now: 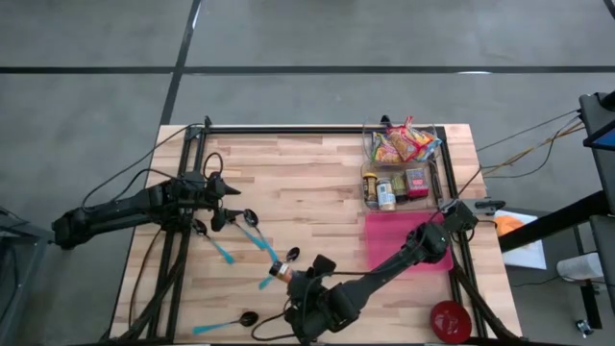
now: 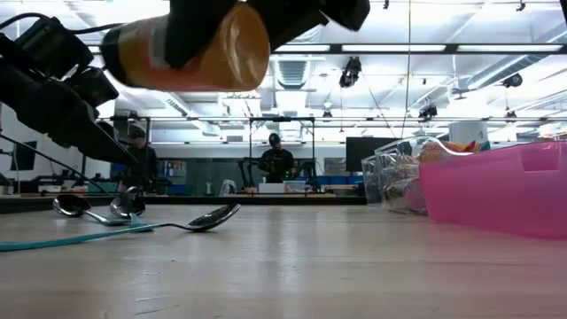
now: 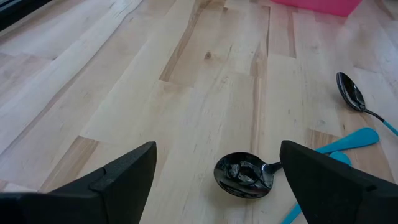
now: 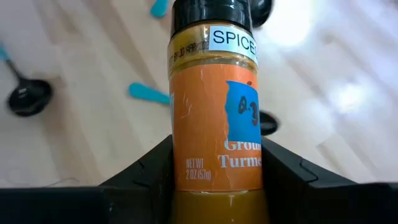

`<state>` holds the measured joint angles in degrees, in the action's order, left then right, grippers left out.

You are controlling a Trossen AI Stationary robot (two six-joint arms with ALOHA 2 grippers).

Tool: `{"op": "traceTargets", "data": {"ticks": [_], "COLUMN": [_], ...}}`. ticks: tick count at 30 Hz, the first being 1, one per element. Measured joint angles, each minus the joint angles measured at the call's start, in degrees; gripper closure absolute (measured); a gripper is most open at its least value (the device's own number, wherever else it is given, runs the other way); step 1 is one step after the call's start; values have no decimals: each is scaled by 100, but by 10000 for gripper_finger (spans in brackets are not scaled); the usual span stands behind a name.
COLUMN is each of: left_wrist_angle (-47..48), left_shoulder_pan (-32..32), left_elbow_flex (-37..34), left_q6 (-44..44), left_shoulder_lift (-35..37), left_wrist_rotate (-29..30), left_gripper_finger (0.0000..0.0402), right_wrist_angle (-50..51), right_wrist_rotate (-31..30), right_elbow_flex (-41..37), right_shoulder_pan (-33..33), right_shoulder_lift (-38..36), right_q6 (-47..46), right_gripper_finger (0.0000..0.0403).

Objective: Pick & Place Food Item
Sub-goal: Put the orange seasoning bottle into the bottom transparent bin

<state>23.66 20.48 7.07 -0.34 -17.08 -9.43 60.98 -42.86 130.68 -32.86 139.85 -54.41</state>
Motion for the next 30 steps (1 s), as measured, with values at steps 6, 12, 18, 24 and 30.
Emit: {"op": "traceTargets", "data": {"ticks": [6, 12, 18, 24, 30], "left_wrist_angle": [0, -2, -2, 0, -1], "left_shoulder_pan": [1, 1, 1, -1, 1], "left_elbow_flex": [0, 0, 0, 0, 0], "left_q6": [0, 0, 0, 0, 0], "left_shoulder_lift": [-2, -2, -2, -2, -1], "left_wrist_rotate": [2, 2, 2, 1, 2], "left_gripper_finger": [57, 57, 57, 57, 57], "right_wrist_angle": [589, 1495, 2489, 2897, 2904], "right_wrist_rotate": [-621, -665, -683, -688, -705], "right_elbow_flex": [363, 394, 406, 403, 383], "right_shoulder_pan": [53, 261, 620, 1117, 1607], "right_shoulder_lift": [-7, -198, -463, -769, -1150], "right_q6": [119, -23, 73, 507, 1360], "right_gripper_finger": [230, 230, 230, 230, 230]}}
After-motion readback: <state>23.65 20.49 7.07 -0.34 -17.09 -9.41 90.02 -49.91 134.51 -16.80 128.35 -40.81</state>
